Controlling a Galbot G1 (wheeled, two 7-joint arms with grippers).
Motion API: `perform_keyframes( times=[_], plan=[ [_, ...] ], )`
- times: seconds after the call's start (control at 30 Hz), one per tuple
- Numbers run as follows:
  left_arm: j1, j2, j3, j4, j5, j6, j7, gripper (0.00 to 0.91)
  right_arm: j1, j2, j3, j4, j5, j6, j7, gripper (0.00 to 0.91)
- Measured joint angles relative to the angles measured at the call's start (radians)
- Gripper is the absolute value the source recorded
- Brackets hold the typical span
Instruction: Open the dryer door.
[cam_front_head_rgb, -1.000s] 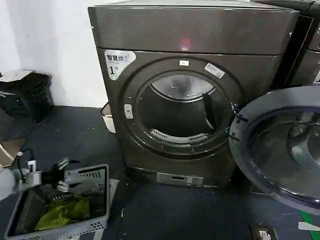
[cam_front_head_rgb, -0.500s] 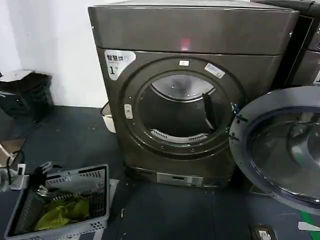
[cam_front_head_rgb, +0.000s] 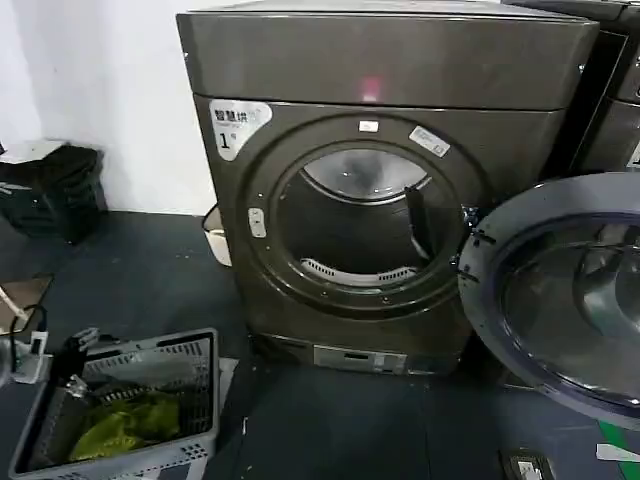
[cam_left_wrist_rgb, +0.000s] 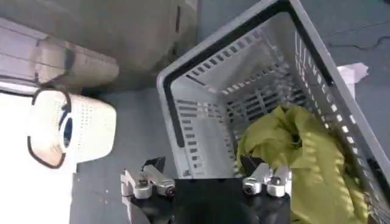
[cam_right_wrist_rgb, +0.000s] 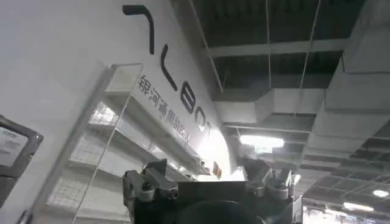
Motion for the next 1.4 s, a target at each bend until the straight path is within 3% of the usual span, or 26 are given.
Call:
perform_keyframes(
  times=[1.4],
  plan=[
    [-0.001,0.010,-0.002,0.006,0.065,-0.063,0.070,0.907,-0.018,-0.001,0.033,-0.017,0.002,0.003,-0.004,0.907]
  ],
)
